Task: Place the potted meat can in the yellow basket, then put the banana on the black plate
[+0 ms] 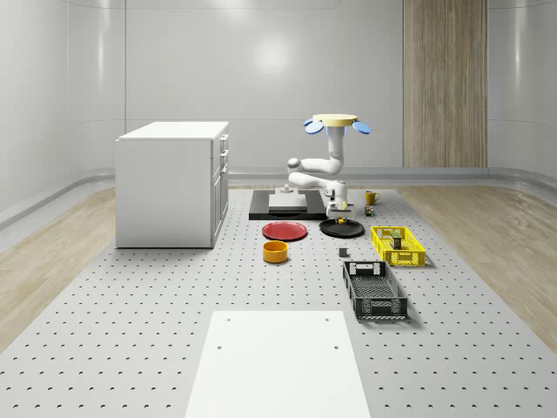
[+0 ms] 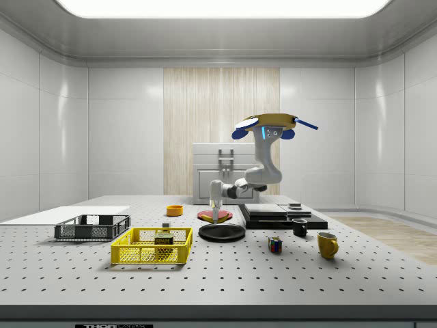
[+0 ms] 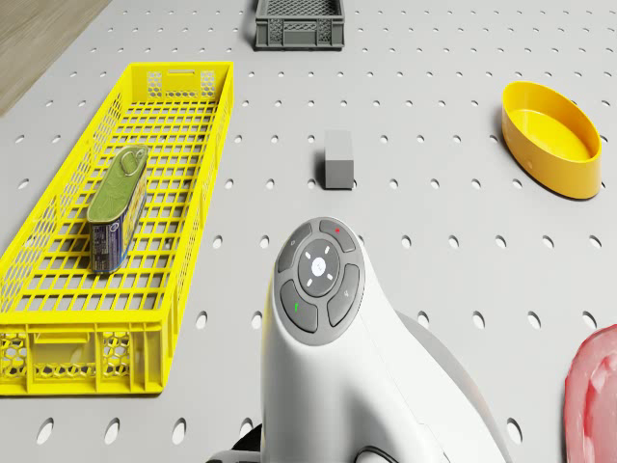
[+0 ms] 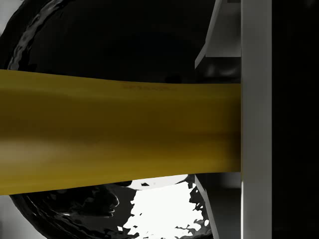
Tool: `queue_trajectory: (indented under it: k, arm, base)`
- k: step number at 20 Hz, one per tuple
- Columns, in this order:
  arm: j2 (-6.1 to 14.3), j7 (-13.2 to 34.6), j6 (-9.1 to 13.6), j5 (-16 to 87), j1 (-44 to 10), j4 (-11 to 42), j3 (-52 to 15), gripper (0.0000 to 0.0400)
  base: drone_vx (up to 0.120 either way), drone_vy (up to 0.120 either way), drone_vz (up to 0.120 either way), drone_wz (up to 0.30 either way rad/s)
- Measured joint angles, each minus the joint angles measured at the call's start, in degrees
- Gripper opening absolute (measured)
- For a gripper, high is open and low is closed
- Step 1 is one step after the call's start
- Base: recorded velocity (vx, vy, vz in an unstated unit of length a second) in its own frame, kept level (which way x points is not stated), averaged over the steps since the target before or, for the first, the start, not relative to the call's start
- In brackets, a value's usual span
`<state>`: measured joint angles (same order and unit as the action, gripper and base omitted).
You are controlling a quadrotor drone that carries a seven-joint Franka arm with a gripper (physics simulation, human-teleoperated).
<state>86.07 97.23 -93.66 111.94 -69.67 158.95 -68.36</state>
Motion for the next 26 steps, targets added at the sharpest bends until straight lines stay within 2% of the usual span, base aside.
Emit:
queue_trajectory:
  k: [2,15,16,17,18,21,26]
  arm:
    - [0.0,0.0,0.0,0.0,0.0,0.0,0.0,0.0200]
    - [-0.2,0.2,-2.8,5.3,-1.4,-2.6,5.7,0.0200]
    - [-0.3,0.1,-3.1,5.7,-1.6,-2.8,6.3,0.0215]
    - [-0.4,-0.2,-3.3,6.1,-1.7,-3.1,6.7,0.0256]
    - [-0.3,0.6,-3.5,6.2,-2.0,-3.1,6.9,0.0266]
    - [-0.4,-1.3,-3.3,5.8,-1.6,-3.1,6.5,0.0331]
    - [-0.4,-1.9,-2.2,3.9,-0.9,-2.0,4.5,0.0380]
  base:
    - [-0.120,0.040,0.000,0.000]
    - [0.000,0.000,0.000,0.000]
    - [0.000,0.000,0.000,0.000]
    - [0.000,0.000,0.000,0.000]
    - [0.000,0.000,0.000,0.000]
    - [0.000,0.000,0.000,0.000]
    - [0.000,0.000,0.000,0.000]
